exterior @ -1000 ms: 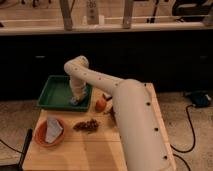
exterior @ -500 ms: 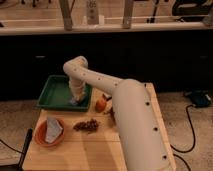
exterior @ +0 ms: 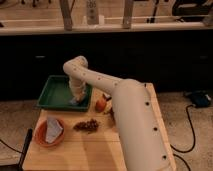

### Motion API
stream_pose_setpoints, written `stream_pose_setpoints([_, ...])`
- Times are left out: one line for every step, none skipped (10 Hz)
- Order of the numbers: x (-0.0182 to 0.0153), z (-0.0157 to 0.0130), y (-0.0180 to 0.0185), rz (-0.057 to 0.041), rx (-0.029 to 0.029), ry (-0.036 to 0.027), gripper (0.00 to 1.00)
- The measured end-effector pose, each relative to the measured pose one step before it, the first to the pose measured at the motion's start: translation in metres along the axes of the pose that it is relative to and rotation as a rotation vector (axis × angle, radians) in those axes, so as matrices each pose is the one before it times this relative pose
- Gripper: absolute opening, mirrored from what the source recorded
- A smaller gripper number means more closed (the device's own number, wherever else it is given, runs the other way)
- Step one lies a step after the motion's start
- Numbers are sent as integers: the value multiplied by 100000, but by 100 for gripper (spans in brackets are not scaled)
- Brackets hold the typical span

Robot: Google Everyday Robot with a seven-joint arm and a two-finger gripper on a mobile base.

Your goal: Wipe tray with sponge

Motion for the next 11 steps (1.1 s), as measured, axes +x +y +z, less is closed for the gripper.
stream_pose_setpoints([879, -398, -110, 1676, 330, 976, 3])
stream_pose_setpoints([539, -215, -99, 754, 165, 555, 3])
stream_pose_setpoints([621, -329, -508, 213, 100, 841, 3])
stream_pose_setpoints([268, -224, -766, -457, 560, 361, 3])
stream_pose_setpoints([-100, -212, -950, -1830, 178, 271, 3])
stream_pose_setpoints([-578, 59, -789, -2301, -228, -81, 3])
stream_pose_setpoints([-1223, 3, -1257, -4126, 154, -300, 3])
stream_pose_setpoints([-1352, 113, -867, -5073, -34, -524, 3])
stream_pose_setpoints([-996, -49, -112, -2993, -395, -408, 3])
stream_pose_setpoints([-1192, 54, 109, -2639, -192, -610, 3])
stream_pose_setpoints([-691, -8, 420, -1978, -129, -170, 3])
